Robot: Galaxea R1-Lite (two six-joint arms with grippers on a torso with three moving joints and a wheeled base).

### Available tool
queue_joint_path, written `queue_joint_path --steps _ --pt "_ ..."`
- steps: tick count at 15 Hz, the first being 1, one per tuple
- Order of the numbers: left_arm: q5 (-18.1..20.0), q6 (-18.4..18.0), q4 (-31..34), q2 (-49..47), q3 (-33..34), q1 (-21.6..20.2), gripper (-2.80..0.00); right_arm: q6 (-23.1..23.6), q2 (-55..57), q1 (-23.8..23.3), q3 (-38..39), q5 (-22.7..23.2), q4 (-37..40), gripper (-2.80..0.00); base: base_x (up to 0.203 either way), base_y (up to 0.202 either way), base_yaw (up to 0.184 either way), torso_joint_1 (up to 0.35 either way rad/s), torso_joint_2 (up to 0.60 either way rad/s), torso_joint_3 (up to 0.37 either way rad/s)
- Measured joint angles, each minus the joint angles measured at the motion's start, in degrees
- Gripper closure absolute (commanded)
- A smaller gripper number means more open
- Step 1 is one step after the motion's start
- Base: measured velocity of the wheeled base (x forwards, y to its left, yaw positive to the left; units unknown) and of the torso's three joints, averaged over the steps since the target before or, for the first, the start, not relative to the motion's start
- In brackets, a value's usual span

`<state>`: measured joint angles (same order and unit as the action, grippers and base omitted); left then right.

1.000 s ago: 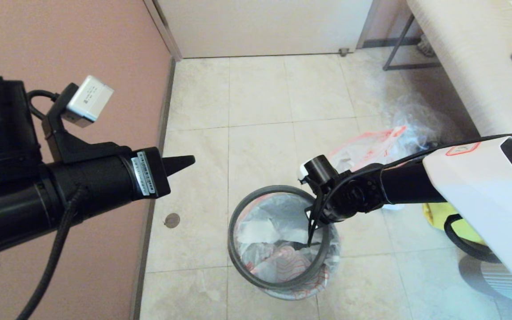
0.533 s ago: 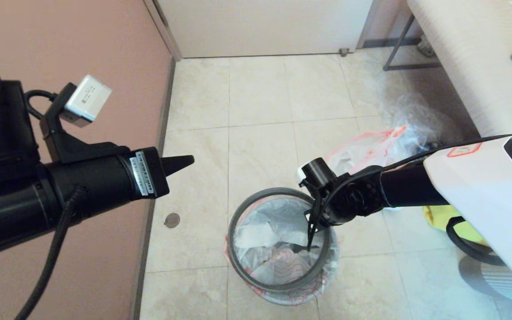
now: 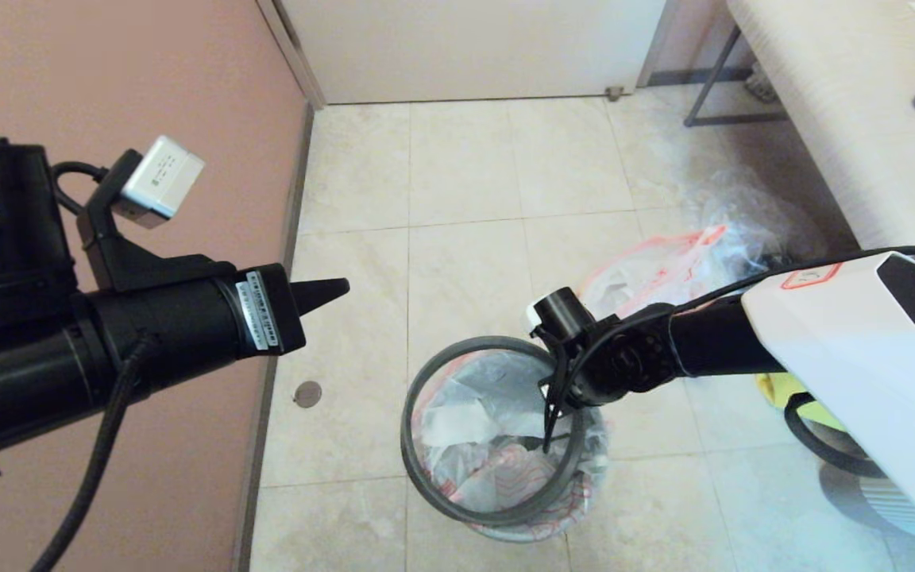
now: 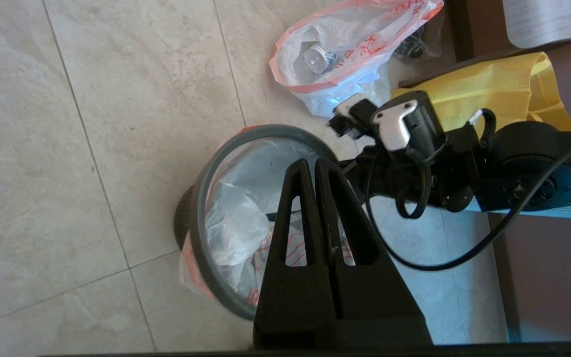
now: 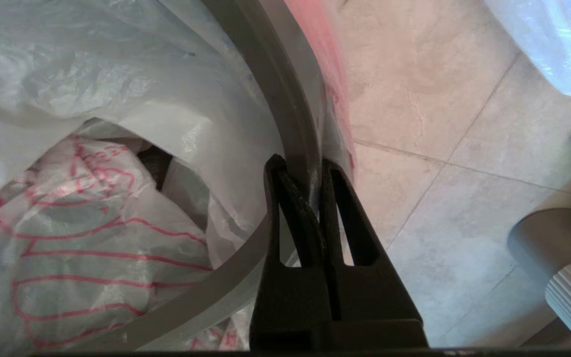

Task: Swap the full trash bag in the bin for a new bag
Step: Place the trash can ring on the trash can

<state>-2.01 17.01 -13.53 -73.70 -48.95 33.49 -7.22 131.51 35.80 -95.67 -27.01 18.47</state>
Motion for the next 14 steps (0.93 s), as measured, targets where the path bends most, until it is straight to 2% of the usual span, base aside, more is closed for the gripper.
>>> queue_joint_path --steps 5,8,14 --pt "-0.02 0.0 0.0 0.04 0.07 0.0 0.0 -0.29 -1.48 0.76 1.69 -0.24 0.27 0.0 0.0 0.0 0.0 0.0 0.0 0.0" --pt "0.01 -0.01 0.0 0.11 0.02 0.0 0.0 -1.6 -2.63 1.1 5.01 -4.44 -0.01 0.0 0.0 0.0 0.0 0.0 0.0 0.0" --pt "0.01 0.02 0.0 0.22 0.0 0.0 0.0 -2.58 -2.64 1.15 6.31 -4.96 -0.15 0.0 0.0 0.0 0.0 0.0 0.0 0.0"
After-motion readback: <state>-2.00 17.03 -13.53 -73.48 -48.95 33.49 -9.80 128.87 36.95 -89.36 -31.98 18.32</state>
